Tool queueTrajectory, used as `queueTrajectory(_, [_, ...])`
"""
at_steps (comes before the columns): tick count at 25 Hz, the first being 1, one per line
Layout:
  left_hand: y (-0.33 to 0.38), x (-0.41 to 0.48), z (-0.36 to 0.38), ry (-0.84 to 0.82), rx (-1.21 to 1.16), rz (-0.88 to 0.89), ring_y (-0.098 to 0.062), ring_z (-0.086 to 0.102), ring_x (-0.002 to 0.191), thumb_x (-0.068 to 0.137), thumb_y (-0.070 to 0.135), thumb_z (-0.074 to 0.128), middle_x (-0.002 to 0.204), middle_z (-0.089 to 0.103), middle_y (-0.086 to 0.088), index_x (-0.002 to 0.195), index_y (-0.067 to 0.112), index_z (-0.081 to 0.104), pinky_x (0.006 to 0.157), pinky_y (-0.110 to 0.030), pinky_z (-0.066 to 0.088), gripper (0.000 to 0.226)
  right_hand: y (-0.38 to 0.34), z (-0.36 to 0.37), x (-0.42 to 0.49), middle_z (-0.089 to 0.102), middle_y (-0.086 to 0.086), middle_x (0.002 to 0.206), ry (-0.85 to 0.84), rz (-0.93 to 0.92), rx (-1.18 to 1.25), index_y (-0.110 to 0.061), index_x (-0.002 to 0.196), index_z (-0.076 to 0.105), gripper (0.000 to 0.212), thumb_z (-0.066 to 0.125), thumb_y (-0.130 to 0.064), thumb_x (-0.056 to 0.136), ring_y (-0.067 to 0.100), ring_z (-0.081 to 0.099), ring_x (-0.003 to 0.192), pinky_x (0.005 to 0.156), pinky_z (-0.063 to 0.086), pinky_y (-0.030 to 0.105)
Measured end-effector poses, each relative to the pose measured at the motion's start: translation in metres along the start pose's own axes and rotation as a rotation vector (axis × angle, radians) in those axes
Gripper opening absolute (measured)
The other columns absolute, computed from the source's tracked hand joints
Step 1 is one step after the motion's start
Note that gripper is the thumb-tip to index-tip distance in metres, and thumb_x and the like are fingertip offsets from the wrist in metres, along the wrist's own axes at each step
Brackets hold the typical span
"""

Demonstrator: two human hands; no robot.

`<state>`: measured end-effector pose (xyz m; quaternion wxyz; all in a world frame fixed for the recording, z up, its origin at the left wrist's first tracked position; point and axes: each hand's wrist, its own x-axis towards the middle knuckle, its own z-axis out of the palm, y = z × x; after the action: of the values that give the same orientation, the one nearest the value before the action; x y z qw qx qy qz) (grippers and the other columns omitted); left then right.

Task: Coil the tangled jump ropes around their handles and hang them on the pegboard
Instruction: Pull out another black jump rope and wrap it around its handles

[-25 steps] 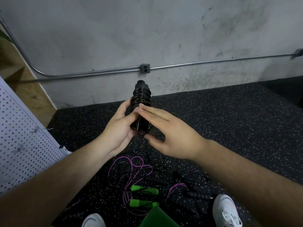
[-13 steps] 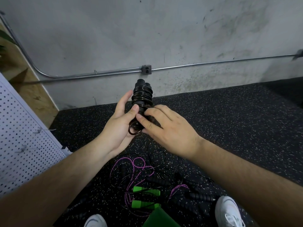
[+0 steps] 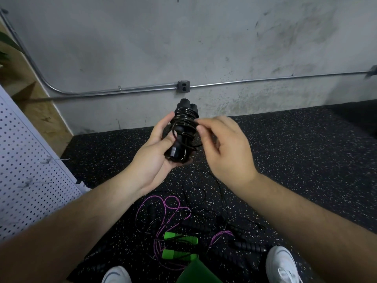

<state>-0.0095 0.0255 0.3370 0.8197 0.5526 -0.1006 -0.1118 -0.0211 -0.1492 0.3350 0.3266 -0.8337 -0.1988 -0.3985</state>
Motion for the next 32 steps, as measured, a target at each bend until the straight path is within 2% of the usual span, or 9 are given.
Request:
queueTrajectory(2, [-0.005,-0.003,0.004,-0.045,0.055,-0.002,-0.034,0.065,0.118,0.106,0.012,0.040,0.137,0.063,-0.003,0.146,0.037,0.045,0.096,-0.058,0.050,0.047,0.000,-0.001,0.006,0.067,-0.002,0.100,0.022,0.093,0.050,-0.012,0.116,0.072,0.021,0.062,-0.017,0.099,0.010,0.060,0.090,0.079,0.053,0.027])
queueTrajectory(5, [-0.011,-0.005,0.014,-0.003,0.001,-0.024,-0.022,0.064,0.120,0.105,0.004,0.038,0.137,0.064,-0.001,0.144,0.033,0.048,0.093,-0.047,0.054,0.049,-0.010,0.008,0.002,0.066,0.002,0.099,-0.011,-0.002,0.036,-0.008,0.113,0.074,0.021,0.063,-0.012,0.095,0.014,0.064,0.088,0.078,0.055,0.030])
queueTrajectory(9, [-0.009,-0.003,0.013,0.049,-0.046,-0.039,-0.015,0.070,0.110,0.098,-0.013,0.029,0.129,0.069,-0.003,0.142,0.032,0.051,0.079,-0.031,0.060,0.067,-0.020,0.012,-0.001,0.059,0.002,0.105,-0.235,-0.067,0.088,-0.006,0.124,0.069,0.034,0.061,-0.018,0.093,0.014,0.060,0.088,0.080,0.053,0.028])
queueTrajectory(12, [-0.008,-0.003,0.010,0.044,-0.055,-0.055,-0.020,0.069,0.114,0.099,-0.012,0.031,0.134,0.065,-0.005,0.143,0.034,0.051,0.090,-0.051,0.058,0.066,-0.010,0.007,0.009,0.060,0.003,0.109,-0.345,-0.109,0.076,-0.008,0.125,0.068,0.033,0.065,-0.019,0.094,0.018,0.061,0.095,0.084,0.053,0.033])
queueTrajectory(15, [-0.007,-0.003,0.010,0.019,-0.071,-0.060,-0.022,0.068,0.114,0.106,0.004,0.035,0.134,0.065,0.000,0.142,0.037,0.050,0.092,-0.062,0.053,0.051,0.000,0.001,0.014,0.065,0.005,0.106,-0.285,-0.142,0.003,-0.006,0.119,0.071,0.026,0.061,-0.014,0.097,0.023,0.064,0.093,0.081,0.055,0.038])
queueTrajectory(20, [0.008,0.004,-0.003,0.054,-0.081,-0.005,-0.038,0.072,0.098,0.109,0.019,0.035,0.123,0.070,-0.013,0.147,0.035,0.043,0.082,-0.055,0.058,0.042,0.020,-0.013,0.002,0.064,0.006,0.102,-0.284,-0.164,-0.045,0.000,0.113,0.070,0.020,0.059,-0.010,0.100,0.019,0.062,0.085,0.073,0.054,0.031])
queueTrajectory(25, [0.004,0.003,0.002,0.060,-0.072,-0.017,-0.035,0.072,0.102,0.109,0.020,0.035,0.124,0.070,-0.011,0.144,0.035,0.047,0.074,-0.052,0.060,0.040,0.015,-0.007,-0.018,0.065,0.009,0.102,-0.300,-0.177,-0.051,0.003,0.110,0.069,0.017,0.059,-0.005,0.098,0.021,0.063,0.088,0.078,0.055,0.030])
queueTrajectory(28, [0.002,0.003,0.005,0.051,-0.066,-0.006,-0.032,0.071,0.105,0.110,0.021,0.034,0.124,0.071,-0.009,0.145,0.035,0.046,0.077,-0.054,0.059,0.040,0.006,-0.003,-0.026,0.065,0.007,0.105,-0.236,-0.058,-0.023,0.001,0.111,0.068,0.018,0.057,-0.008,0.099,0.017,0.063,0.092,0.082,0.054,0.025])
queueTrajectory(32, [0.003,0.001,0.008,0.053,-0.072,-0.002,-0.032,0.071,0.102,0.109,0.020,0.034,0.123,0.071,-0.008,0.145,0.035,0.046,0.075,-0.052,0.058,0.040,0.001,-0.004,-0.030,0.064,0.000,0.106,-0.191,0.118,0.071,-0.005,0.115,0.066,0.020,0.054,-0.012,0.101,0.005,0.057,0.092,0.080,0.044,0.009])
